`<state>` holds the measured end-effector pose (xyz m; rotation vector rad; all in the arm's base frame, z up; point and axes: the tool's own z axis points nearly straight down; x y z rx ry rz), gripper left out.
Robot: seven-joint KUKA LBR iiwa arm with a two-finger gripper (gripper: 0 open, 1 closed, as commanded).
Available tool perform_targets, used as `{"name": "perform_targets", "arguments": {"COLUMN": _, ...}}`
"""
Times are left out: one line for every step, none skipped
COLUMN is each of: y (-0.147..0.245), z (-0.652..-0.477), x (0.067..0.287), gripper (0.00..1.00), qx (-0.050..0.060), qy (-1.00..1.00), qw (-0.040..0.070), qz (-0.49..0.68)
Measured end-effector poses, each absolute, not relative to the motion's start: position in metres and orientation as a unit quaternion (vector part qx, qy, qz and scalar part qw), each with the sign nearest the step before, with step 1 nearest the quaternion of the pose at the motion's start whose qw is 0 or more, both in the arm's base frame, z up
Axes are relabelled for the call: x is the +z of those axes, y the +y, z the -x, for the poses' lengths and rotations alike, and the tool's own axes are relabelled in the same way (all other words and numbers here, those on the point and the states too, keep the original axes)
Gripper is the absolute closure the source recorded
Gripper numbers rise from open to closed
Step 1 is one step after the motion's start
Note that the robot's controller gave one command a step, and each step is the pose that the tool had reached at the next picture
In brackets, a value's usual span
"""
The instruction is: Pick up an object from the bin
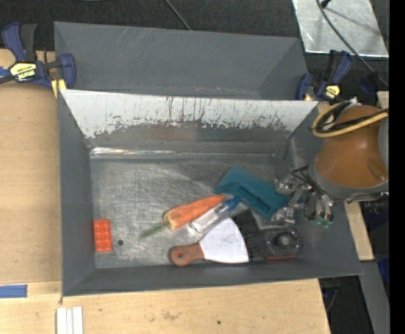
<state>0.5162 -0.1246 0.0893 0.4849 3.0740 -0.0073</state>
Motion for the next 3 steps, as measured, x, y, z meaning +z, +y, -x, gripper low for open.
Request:
{"name": "perform_targets", "arguments": {"y": -0.1246, "z": -0.5162, "x": 0.0893, "gripper": 1.00, "qx": -0.002, "qy": 0.988, "qw": 0.015, "qz": -0.156}}
{"name": "perform_targets", "arguments": {"y": -0.1246, "z": -0.5162, "x": 0.0893, "gripper": 1.00, "qx": -0.002, "qy": 0.988, "qw": 0.015, "qz": -0.156}}
{"name": "perform_targets", "arguments": {"y": -0.1246, "z": -0.5162, "x": 0.0893, "gripper": 1.00, "qx": -0.002, "qy": 0.988, "qw": 0.015, "qz": -0.156}}
